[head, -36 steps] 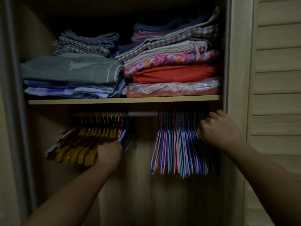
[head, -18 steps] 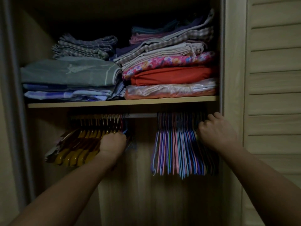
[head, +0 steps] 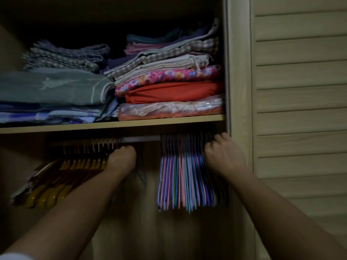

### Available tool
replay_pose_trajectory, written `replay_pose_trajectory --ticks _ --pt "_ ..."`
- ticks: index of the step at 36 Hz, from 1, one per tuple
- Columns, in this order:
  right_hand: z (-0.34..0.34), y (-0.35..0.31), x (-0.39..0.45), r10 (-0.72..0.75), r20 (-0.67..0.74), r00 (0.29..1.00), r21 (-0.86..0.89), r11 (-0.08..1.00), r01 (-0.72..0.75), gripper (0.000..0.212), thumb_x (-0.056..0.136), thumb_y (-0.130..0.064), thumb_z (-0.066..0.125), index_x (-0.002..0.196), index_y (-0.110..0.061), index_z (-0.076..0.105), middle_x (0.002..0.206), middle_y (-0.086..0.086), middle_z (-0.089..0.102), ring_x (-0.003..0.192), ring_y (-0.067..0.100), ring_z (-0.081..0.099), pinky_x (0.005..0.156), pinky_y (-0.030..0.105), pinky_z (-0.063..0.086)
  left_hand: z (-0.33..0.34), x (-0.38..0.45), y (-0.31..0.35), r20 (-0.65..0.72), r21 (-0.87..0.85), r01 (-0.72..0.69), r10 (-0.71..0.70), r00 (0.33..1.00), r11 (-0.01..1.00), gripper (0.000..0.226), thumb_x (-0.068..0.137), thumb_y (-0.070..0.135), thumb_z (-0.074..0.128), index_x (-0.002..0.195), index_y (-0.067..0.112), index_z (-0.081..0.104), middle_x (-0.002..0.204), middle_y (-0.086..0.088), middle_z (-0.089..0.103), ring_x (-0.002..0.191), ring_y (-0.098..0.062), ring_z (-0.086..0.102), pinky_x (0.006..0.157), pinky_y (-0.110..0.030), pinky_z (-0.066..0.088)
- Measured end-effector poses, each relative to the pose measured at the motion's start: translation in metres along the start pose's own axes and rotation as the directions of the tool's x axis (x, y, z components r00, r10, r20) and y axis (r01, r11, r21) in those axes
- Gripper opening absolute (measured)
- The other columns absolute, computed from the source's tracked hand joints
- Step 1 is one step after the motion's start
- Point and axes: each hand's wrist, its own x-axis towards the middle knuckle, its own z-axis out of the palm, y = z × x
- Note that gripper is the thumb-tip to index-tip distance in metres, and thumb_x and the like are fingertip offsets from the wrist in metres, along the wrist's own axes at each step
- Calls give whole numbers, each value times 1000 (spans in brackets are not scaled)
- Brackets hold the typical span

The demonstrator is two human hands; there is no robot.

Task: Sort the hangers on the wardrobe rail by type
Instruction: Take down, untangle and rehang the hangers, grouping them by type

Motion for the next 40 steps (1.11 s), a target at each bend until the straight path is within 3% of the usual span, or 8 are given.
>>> replay_pose_trajectory --ticks 12,17,19,22,24,27,31,40 --pt "9 4 -1 38 -75 996 -35 999 -41 22 78 -30 67 66 -12 66 64 10 67 70 27 59 71 38 35 25 -92 -43 88 -41 -39 42 995 998 23 96 14 47 114 8 60 117 -20 63 108 -41 62 87 -43 51" --pt "-2 -3 -9 22 -65 998 -12 1000 -23 26 83 -29 59 69 -9 68 67 12 68 73 28 60 73 37 37 2 -157 -113 -36 -316 6 -18 999 949 24 91 32 69 74 17 62 80 -12 69 79 -32 66 64 -36 45" --pt "-6 -10 -10 86 -55 995 54 995 -83 34 85 -28 48 68 -7 68 64 16 66 71 30 60 74 39 37 -11 -180 -132 3 -557 38 -44 999 830 25 90 26 72 69 17 63 69 -6 67 67 -22 64 60 -33 46" --pt "-16 -38 -10 221 54 974 268 936 -227 39 91 -31 44 71 -7 68 66 20 63 71 34 63 71 38 42 -28 -210 -149 84 -918 120 -111 990 378 15 94 9 66 79 4 64 60 -4 66 54 -12 64 51 -21 53" --pt "-20 -71 -17 194 252 948 540 784 -304 38 97 -36 47 81 -8 67 72 17 62 72 33 63 65 35 45 -36 -228 -165 139 -977 161 -155 978 141 13 94 10 63 82 5 62 61 -4 63 57 -15 68 54 -22 57" --pt "-29 -119 -43 -221 403 888 865 408 -292 35 100 -44 48 100 -15 69 87 6 66 81 23 64 71 33 51 -44 -246 -186 190 -980 196 -143 971 29 18 91 21 64 76 13 57 64 -4 62 59 -15 68 57 -26 59" --pt "-43 -181 -102 -682 322 656 838 -118 -533 74 73 -82 55 127 -32 59 126 -8 63 112 16 64 92 36 55 -45 -261 -203 234 -971 226 -134 963 -73 15 87 22 62 76 15 55 59 1 57 52 -11 64 54 -27 60" --pt "-82 -250 -167 -483 288 827 652 -534 -538 28 104 -26 40 107 -8 61 92 7 74 68 21 70 66 34 56 -17 -253 -212 328 -936 289 -199 924 -202 19 97 23 58 78 23 60 55 7 52 46 -5 56 53 -27 59"
